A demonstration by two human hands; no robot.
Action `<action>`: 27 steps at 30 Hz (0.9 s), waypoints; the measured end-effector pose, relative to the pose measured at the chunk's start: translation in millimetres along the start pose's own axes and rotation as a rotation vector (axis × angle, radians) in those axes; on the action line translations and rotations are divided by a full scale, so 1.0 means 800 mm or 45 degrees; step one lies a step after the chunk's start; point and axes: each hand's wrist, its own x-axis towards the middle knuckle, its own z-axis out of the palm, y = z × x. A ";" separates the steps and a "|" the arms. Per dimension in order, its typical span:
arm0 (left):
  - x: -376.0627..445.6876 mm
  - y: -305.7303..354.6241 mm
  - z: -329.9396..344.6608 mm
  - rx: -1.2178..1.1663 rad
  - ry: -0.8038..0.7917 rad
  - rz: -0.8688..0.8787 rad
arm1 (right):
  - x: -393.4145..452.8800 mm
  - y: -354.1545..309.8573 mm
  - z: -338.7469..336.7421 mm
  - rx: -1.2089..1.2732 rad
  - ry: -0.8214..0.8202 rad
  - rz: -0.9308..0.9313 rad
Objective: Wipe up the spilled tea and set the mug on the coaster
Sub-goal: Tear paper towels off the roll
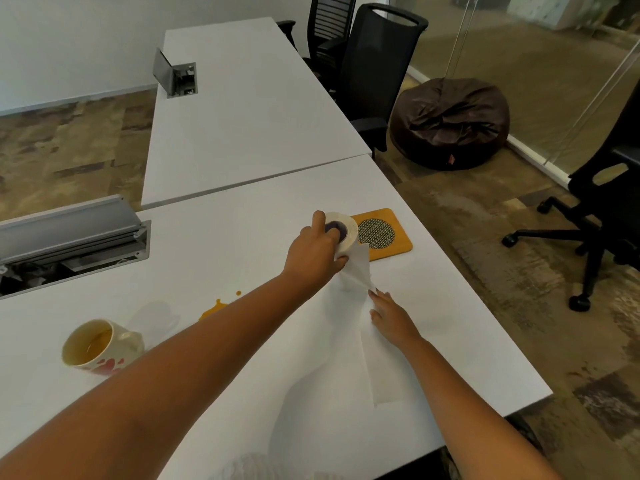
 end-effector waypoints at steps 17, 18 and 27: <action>0.004 0.005 -0.001 -0.003 -0.029 -0.004 | 0.000 0.012 -0.004 0.696 0.026 0.164; 0.005 0.005 -0.002 -0.003 -0.034 0.000 | -0.001 0.012 -0.005 0.710 0.023 0.177; 0.020 -0.034 -0.021 0.033 -0.200 0.149 | -0.005 0.045 -0.027 0.784 0.062 0.217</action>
